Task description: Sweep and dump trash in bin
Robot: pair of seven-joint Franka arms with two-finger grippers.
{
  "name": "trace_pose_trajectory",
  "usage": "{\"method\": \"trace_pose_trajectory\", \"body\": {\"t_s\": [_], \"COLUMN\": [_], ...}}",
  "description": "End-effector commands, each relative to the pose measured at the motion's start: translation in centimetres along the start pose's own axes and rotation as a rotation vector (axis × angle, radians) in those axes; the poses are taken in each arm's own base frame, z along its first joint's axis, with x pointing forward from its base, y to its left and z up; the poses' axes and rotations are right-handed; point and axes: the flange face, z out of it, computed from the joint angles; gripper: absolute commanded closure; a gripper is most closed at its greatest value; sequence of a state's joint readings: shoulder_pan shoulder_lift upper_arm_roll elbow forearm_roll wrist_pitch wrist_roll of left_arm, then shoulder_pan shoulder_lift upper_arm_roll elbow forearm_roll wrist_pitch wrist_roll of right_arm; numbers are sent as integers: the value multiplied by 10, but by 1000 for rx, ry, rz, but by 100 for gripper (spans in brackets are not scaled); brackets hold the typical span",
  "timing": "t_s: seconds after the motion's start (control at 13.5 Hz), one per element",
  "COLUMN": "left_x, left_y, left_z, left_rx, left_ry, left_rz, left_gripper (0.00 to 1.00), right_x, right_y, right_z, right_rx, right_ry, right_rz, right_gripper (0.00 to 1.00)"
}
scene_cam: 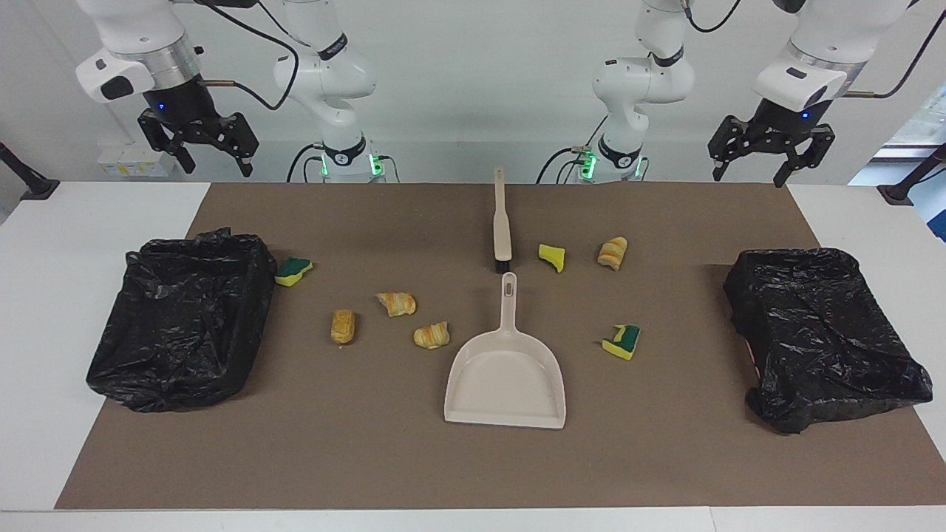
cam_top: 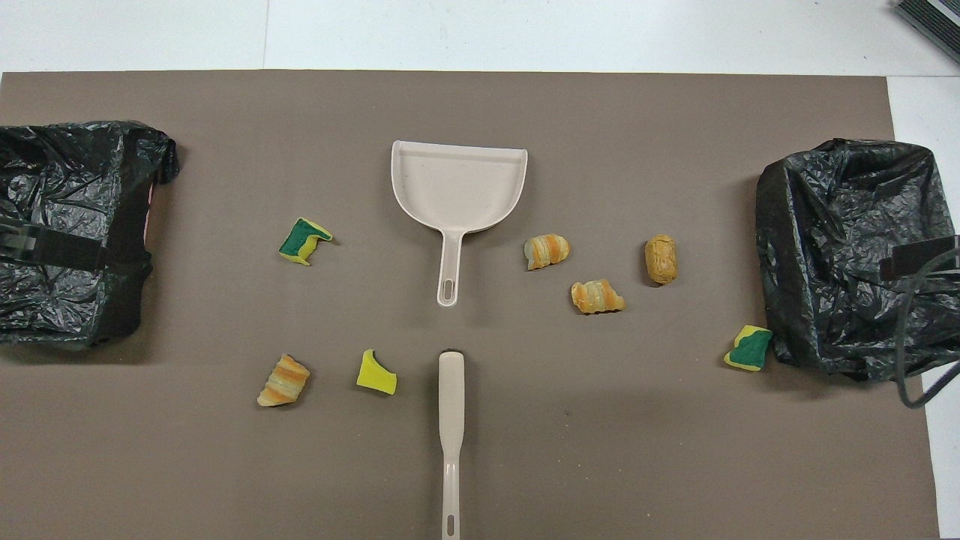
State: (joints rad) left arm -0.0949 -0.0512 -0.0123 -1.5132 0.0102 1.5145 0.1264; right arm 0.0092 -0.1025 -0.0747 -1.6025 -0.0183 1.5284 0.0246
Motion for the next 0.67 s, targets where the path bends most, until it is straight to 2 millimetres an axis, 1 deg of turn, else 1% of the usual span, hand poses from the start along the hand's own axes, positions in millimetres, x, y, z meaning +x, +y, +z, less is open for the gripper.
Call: {"method": "trace_pose_trajectory", "body": {"t_s": [0.0,0.07,0.22,0.44,0.59], "left_x": [-2,-3,-4,-6,-10], "left_y": [4,8,18,56,95], "left_z": [-3,-3,2,10,23], "left_rx": [-5,-6,-12,-17,-20], "left_ry": [3,7,-3,-12,-21], "left_rz": [6,14,26,75,57], "left_gripper": [0,0,0,0,0], "right_x": [-11,-10,-11,-11,-11], "right_y": [2,2,2,1,1], "right_z": [1,1,2,1,5], "right_rx": [9,9,9,9,8], "right_ry": [-13,-12,-15,-13,-19], "right_rz": [21,21,21,21,20], "right_gripper": [0,0,0,0,0]}}
